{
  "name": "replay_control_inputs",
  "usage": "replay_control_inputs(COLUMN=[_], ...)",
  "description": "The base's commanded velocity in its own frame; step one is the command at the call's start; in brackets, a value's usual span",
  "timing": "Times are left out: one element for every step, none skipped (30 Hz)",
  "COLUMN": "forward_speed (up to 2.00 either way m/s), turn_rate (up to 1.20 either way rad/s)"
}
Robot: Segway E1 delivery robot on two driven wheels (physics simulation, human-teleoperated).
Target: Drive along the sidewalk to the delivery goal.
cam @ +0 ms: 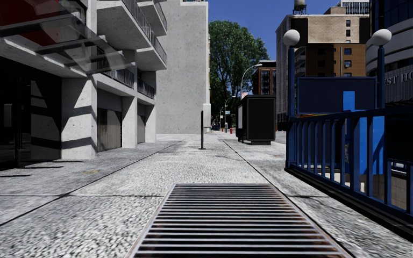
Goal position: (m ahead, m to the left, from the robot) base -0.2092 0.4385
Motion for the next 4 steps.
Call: replay_control_inputs(forward_speed=[0.00,0.00,0.00,0.00], turn_rate=[0.00,0.00,0.00,0.00])
